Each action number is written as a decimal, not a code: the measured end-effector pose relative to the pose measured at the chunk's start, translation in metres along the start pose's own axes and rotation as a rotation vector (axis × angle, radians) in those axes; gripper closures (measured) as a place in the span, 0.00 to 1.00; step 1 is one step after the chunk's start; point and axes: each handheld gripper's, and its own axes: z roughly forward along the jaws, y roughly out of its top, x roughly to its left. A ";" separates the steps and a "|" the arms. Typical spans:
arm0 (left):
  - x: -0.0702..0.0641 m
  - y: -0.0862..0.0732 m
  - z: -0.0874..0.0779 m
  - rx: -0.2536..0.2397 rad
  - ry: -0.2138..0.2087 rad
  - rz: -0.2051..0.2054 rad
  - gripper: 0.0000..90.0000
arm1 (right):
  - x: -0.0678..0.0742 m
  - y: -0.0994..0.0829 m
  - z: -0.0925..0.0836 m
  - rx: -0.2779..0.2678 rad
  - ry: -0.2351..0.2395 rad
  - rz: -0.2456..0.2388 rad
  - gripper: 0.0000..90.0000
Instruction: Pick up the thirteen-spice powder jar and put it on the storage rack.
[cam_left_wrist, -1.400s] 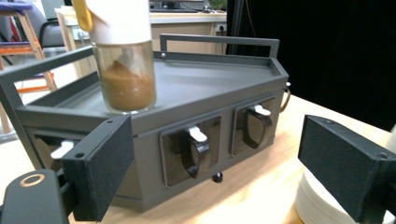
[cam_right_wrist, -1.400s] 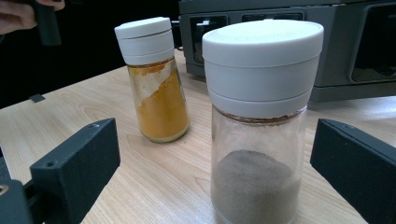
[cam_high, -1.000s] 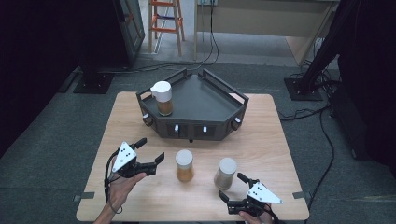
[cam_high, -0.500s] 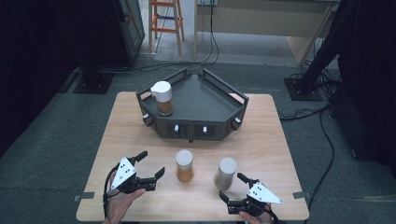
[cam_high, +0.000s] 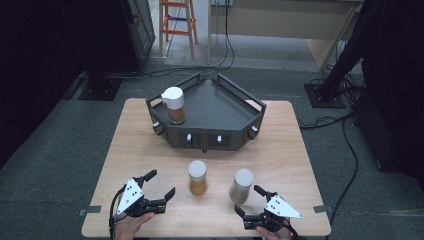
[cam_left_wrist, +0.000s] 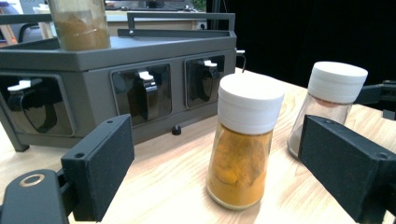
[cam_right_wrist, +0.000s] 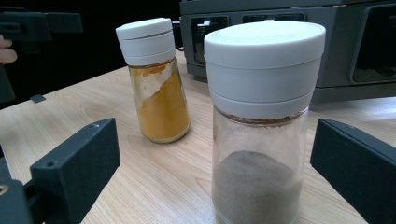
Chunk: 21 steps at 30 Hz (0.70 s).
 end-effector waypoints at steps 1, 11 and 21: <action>-0.001 -0.002 -0.001 0.002 0.001 -0.001 0.12 | 0.000 0.000 0.000 0.000 0.000 0.001 0.02; -0.006 -0.014 -0.010 0.017 -0.008 -0.024 0.12 | 0.000 0.000 0.000 0.000 0.000 -0.001 0.02; -0.009 -0.024 -0.016 0.031 -0.019 -0.040 0.12 | 0.000 0.000 0.000 0.000 0.000 -0.002 0.02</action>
